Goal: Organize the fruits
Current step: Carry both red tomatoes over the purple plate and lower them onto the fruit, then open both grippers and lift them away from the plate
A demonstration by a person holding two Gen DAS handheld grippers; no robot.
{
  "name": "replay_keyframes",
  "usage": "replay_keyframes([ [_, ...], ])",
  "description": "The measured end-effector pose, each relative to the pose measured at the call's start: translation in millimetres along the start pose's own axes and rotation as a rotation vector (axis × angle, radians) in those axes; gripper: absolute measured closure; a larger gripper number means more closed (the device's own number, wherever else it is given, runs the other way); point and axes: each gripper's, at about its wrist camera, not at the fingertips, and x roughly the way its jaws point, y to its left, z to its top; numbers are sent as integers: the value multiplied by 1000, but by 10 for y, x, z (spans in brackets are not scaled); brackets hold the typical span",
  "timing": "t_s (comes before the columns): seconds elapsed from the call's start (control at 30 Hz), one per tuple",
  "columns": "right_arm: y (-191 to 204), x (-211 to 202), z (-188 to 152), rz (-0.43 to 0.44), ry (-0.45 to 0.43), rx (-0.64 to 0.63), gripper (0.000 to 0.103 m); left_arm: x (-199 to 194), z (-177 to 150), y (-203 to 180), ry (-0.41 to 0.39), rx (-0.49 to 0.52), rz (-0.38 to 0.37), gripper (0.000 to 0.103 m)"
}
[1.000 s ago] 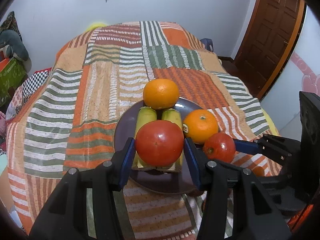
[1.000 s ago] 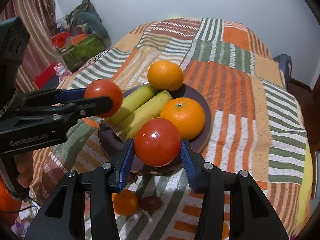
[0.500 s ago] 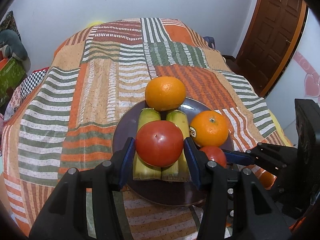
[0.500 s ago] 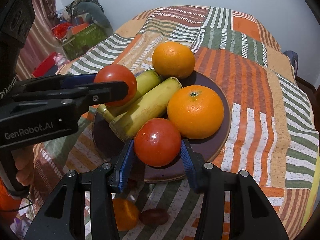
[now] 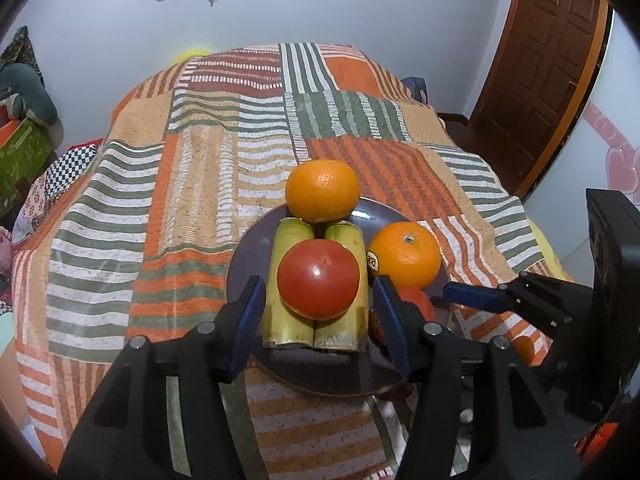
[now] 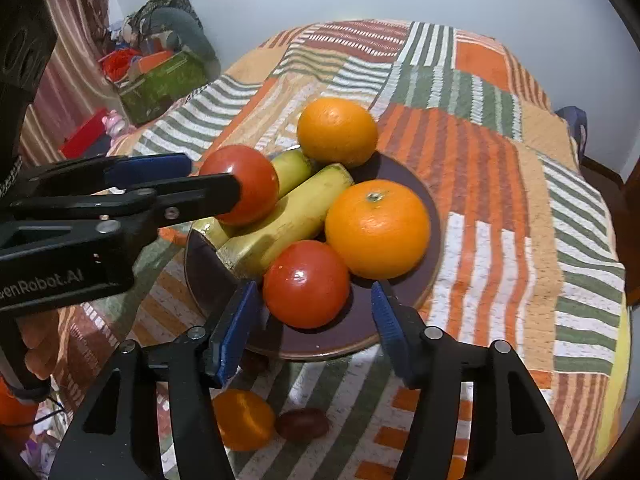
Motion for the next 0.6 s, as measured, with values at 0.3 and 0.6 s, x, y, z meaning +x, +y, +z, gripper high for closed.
replay_keyframes([
  [0.3,-201,-468,-104,-65,-68,23,47,-361,-117,-119,-28,9,-3,47],
  [0.6,-312,-828,-355,-151,-93,21,46,-520,-389,-351,4,8,-43,47],
])
